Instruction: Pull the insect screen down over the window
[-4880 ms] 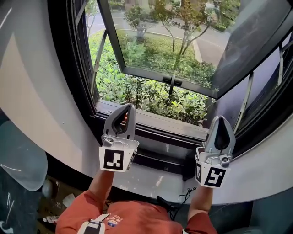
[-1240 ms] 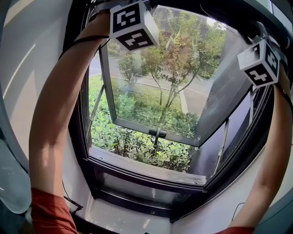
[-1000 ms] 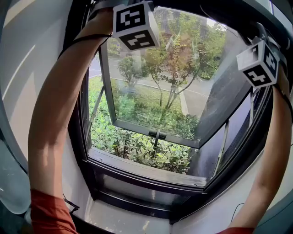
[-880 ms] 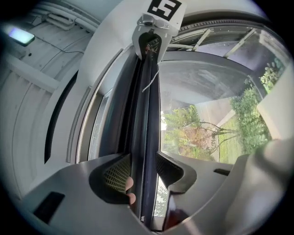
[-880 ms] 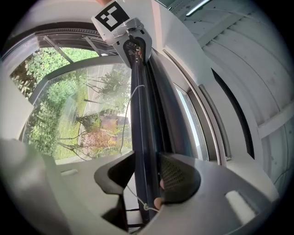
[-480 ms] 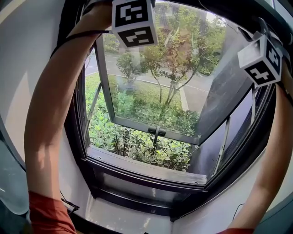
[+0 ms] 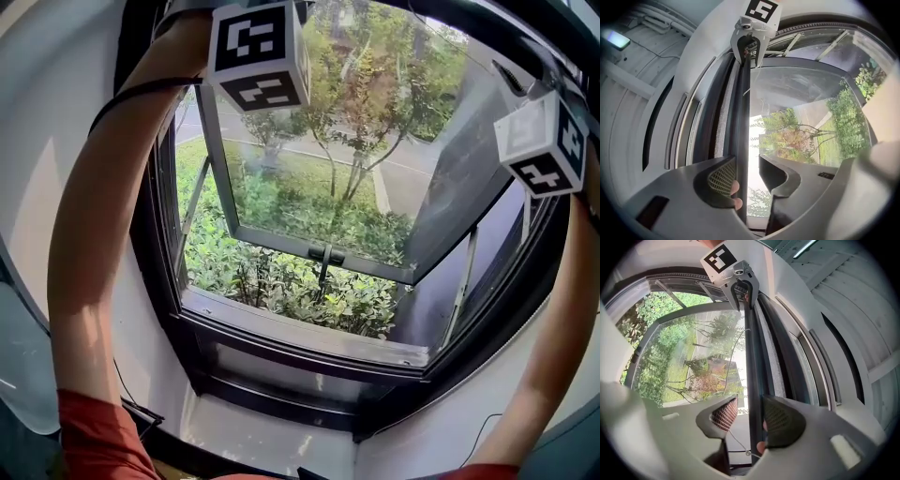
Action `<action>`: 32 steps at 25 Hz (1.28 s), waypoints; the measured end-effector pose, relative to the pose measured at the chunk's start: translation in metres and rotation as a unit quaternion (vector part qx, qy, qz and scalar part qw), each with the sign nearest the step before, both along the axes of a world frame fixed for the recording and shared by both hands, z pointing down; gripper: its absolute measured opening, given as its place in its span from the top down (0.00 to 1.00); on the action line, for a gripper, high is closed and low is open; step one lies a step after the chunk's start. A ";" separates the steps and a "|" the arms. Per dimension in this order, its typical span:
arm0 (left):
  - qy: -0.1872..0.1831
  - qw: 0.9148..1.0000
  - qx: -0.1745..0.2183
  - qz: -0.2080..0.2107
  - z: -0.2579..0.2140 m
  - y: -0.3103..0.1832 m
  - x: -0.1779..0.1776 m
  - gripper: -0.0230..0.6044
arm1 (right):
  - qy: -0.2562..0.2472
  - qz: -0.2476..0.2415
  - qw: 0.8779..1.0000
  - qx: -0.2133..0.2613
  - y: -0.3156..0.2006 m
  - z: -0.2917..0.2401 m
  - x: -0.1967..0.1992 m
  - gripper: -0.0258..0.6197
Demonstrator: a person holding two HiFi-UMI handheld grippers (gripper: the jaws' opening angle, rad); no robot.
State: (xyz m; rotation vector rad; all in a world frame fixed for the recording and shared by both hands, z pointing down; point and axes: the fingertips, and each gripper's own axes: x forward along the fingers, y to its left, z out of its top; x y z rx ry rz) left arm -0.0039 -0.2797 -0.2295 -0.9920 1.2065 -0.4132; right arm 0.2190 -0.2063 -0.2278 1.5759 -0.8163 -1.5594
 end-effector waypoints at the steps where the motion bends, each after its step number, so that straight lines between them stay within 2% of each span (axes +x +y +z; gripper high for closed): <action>1: -0.001 1.000 -0.002 0.001 0.004 0.000 0.000 0.71 | 0.000 -0.001 1.000 -0.002 0.000 0.004 0.000 0.70; 18: -0.019 0.999 -0.023 0.012 0.072 0.002 0.000 0.71 | 0.003 -0.028 1.000 -0.011 0.003 0.070 0.000 0.70; 32: -0.038 0.998 -0.051 0.024 0.136 0.005 -0.002 0.70 | -0.003 -0.040 0.998 -0.044 0.006 0.133 -0.004 0.70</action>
